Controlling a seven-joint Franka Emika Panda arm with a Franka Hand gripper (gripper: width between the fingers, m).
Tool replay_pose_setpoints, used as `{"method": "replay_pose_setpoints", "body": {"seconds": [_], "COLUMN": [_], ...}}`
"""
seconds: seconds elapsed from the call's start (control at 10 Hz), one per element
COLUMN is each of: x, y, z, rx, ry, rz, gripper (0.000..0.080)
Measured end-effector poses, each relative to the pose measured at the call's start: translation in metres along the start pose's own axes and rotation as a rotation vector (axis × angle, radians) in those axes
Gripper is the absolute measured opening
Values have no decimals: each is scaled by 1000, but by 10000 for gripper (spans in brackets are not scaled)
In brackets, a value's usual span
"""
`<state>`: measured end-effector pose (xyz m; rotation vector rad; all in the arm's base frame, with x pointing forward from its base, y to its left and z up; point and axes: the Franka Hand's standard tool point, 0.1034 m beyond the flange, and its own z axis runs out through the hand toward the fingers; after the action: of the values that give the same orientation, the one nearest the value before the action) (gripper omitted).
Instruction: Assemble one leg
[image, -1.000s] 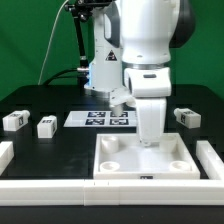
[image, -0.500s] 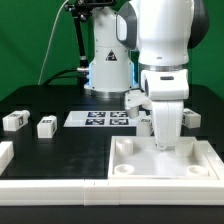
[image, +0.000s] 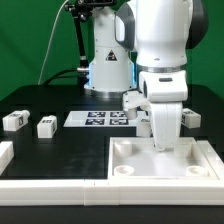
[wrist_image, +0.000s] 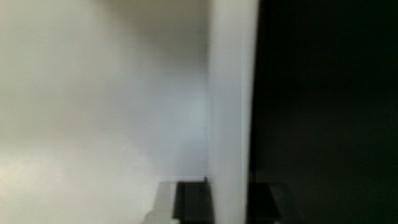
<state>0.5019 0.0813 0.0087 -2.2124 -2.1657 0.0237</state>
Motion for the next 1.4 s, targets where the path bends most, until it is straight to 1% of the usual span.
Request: {"method": "replay_pose_setpoints", "body": {"seconds": [0.1, 0.3, 0.4, 0.5, 0.6, 1.1, 1.2, 1.3, 1.4], "x": [0, -1, -1, -1, -1, -1, 4, 10, 13], "y": [0, 0, 0, 0, 0, 0, -6, -20, -29], "z": [0, 0, 0, 0, 0, 0, -6, -17, -25], "rx": [0, 1, 1, 1, 1, 1, -6, -12, -29], "ry": [0, 0, 0, 0, 0, 0, -3, -12, -13], "rz": [1, 1, 1, 1, 1, 4, 59, 76, 62], "gripper": [72, 430, 430, 561, 631, 649, 649, 649, 649]}}
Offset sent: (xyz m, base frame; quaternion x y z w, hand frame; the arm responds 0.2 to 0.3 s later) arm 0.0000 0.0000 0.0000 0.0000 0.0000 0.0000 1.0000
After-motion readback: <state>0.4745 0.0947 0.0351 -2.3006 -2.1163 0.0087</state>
